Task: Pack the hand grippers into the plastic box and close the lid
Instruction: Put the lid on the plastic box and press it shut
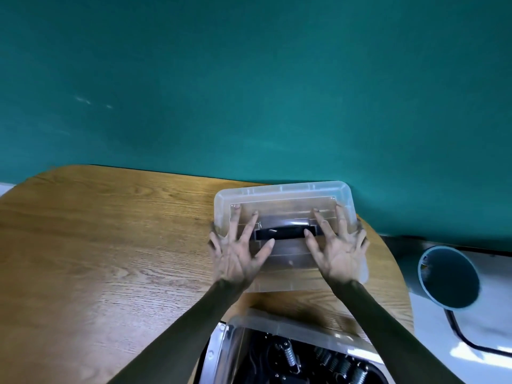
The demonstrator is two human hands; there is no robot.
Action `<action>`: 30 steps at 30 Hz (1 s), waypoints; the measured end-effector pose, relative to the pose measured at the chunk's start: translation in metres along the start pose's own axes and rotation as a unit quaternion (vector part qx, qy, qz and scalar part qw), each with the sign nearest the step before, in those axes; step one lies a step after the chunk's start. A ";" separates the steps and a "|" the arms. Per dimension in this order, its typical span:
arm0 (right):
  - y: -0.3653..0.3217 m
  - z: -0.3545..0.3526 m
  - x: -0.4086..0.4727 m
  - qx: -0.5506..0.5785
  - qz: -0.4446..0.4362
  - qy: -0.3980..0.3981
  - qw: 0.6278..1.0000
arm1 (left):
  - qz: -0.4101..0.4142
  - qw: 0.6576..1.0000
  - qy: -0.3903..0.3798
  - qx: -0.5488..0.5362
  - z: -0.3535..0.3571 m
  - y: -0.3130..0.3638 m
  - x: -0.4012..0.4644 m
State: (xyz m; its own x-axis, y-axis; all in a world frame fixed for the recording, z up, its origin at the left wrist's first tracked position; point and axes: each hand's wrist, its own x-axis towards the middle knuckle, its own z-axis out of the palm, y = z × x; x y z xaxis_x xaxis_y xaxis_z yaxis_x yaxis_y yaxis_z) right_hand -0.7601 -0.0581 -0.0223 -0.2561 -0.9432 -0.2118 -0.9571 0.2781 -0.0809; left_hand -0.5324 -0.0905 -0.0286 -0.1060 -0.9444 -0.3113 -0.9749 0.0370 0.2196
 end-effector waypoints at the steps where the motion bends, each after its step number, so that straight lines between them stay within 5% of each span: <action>1: 0.000 -0.008 -0.002 0.000 0.000 0.002 1.000 | 0.002 1.000 0.010 0.012 -0.006 0.002 -0.002; 17: -0.001 -0.121 -0.067 -0.006 0.073 0.089 0.993 | 0.080 0.990 0.118 0.009 -0.104 0.034 -0.046; 30: 0.028 -0.100 -0.243 0.031 0.107 0.082 0.990 | 0.119 0.992 0.043 0.002 -0.092 0.035 -0.204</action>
State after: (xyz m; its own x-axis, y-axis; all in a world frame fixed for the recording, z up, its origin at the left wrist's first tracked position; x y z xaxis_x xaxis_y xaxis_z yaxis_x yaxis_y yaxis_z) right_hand -0.7386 0.1605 0.1238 -0.4762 -0.8765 -0.0705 -0.8695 0.4813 -0.1112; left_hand -0.5266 0.0736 0.1279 -0.3159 -0.9332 -0.1711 -0.9252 0.2630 0.2737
